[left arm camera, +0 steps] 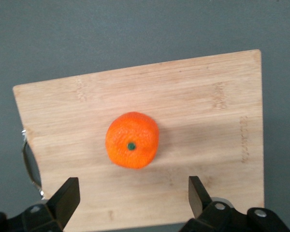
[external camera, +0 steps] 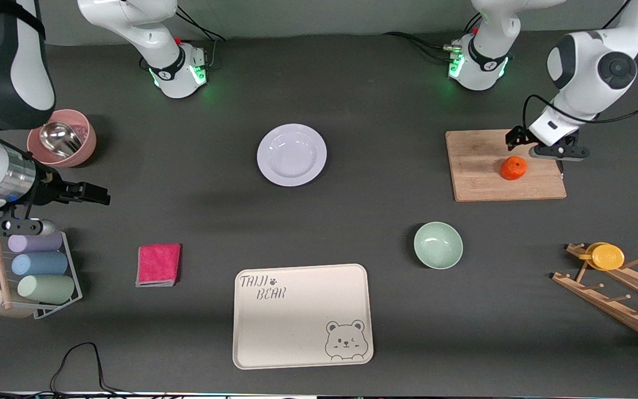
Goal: Place orange and plate with both arms
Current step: 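Lower the left gripper and close it around the orange, then lift the orange and carry it over the white plate, then lower the orange onto the white plate and open the left gripper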
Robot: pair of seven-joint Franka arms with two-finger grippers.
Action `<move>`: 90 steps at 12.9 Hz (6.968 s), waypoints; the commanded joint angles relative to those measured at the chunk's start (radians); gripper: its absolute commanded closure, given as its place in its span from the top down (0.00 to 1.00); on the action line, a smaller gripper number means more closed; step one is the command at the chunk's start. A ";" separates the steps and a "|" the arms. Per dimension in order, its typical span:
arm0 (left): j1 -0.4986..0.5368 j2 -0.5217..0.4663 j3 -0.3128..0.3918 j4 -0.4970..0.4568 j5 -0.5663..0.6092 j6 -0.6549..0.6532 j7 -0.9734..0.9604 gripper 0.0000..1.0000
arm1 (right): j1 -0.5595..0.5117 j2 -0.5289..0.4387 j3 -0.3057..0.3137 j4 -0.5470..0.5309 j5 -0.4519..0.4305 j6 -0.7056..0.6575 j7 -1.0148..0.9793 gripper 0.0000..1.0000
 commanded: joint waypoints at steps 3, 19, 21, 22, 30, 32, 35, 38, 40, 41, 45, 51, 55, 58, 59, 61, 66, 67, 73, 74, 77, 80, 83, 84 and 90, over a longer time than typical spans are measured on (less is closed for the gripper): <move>0.018 0.136 0.000 -0.035 0.013 0.198 0.048 1.00 | 0.003 0.203 0.002 0.209 -0.035 -0.012 0.060 1.00; 0.002 0.262 -0.006 -0.078 0.007 0.399 -0.021 0.91 | 0.001 0.252 0.006 0.271 0.081 -0.010 0.171 1.00; 0.002 0.264 -0.006 -0.076 0.005 0.396 -0.019 0.72 | 0.001 0.251 0.006 0.271 0.081 -0.010 0.169 1.00; 0.002 0.264 -0.006 -0.076 0.005 0.393 -0.019 0.65 | 0.001 0.251 0.006 0.271 0.081 -0.010 0.169 1.00; 0.005 0.037 -0.008 0.271 0.005 -0.298 -0.019 0.60 | -0.019 0.260 -0.003 0.242 0.220 -0.018 0.013 1.00; 0.009 0.011 -0.006 0.461 0.004 -0.534 -0.012 0.60 | -0.037 0.262 -0.003 0.239 0.242 -0.020 0.013 1.00; 0.008 0.006 -0.008 0.626 0.002 -0.708 -0.005 0.60 | -0.033 0.260 -0.002 0.234 0.242 -0.023 0.020 1.00; -0.014 -0.011 -0.066 0.654 -0.056 -0.745 -0.100 0.60 | -0.029 0.260 0.005 0.223 0.242 -0.024 0.028 1.00; -0.014 -0.011 -0.191 0.689 -0.083 -0.770 -0.252 0.60 | -0.020 0.260 0.006 0.224 0.251 -0.024 0.028 1.00; -0.015 -0.005 -0.285 0.712 -0.100 -0.776 -0.368 0.60 | -0.019 0.260 0.006 0.222 0.262 -0.024 0.028 1.00; -0.018 0.128 -0.638 0.877 -0.127 -0.764 -0.823 0.58 | -0.023 0.259 0.003 0.204 0.393 -0.024 0.062 1.00; -0.366 0.570 -0.815 1.239 0.170 -0.749 -1.436 0.58 | -0.040 0.252 -0.005 0.130 0.514 -0.035 0.065 1.00; -0.569 0.802 -0.810 1.315 0.395 -0.657 -1.672 0.58 | -0.062 0.248 -0.009 0.113 0.595 -0.026 0.022 1.00; -0.648 0.896 -0.760 1.310 0.450 -0.576 -1.726 0.58 | -0.060 0.202 -0.017 -0.031 0.644 0.077 -0.102 1.00; -0.678 0.914 -0.717 1.303 0.449 -0.522 -1.730 0.58 | -0.060 0.176 -0.020 -0.096 0.687 0.116 -0.137 1.00; -0.715 0.940 -0.663 1.263 0.449 -0.442 -1.739 0.58 | -0.060 0.116 -0.021 -0.236 0.794 0.179 -0.248 1.00; -0.724 0.991 -0.626 1.223 0.472 -0.333 -1.739 0.58 | -0.059 0.068 -0.064 -0.444 1.010 0.181 -0.515 1.00; -0.735 1.006 -0.609 1.224 0.475 -0.318 -1.739 0.58 | -0.059 0.067 -0.064 -0.457 1.024 0.181 -0.539 1.00; -0.847 1.074 -0.477 1.226 0.473 -0.227 -1.753 0.58 | -0.051 0.090 -0.064 -0.594 1.227 0.175 -0.781 1.00; -0.851 1.077 -0.476 1.226 0.473 -0.227 -1.753 0.58 | -0.051 0.093 -0.063 -0.605 1.232 0.175 -0.788 1.00; -0.856 1.074 -0.477 1.229 0.473 -0.238 -1.748 1.00 | -0.049 0.093 -0.063 -0.640 1.236 0.175 -0.820 1.00; -0.847 1.056 -0.477 1.232 0.475 -0.268 -1.727 1.00 | -0.048 0.090 -0.061 -0.704 1.273 0.160 -0.921 1.00; -0.790 0.909 -0.520 1.234 0.394 -0.452 -1.635 1.00 | -0.005 0.107 -0.061 -0.753 1.371 0.169 -1.044 1.00; -0.744 0.840 -0.540 1.232 0.330 -0.506 -1.568 1.00 | 0.015 0.113 -0.063 -0.767 1.391 0.178 -1.088 1.00; -0.419 0.458 -0.548 1.229 0.047 -0.874 -1.180 1.00 | 0.125 0.202 -0.061 -0.817 1.592 0.261 -1.305 1.00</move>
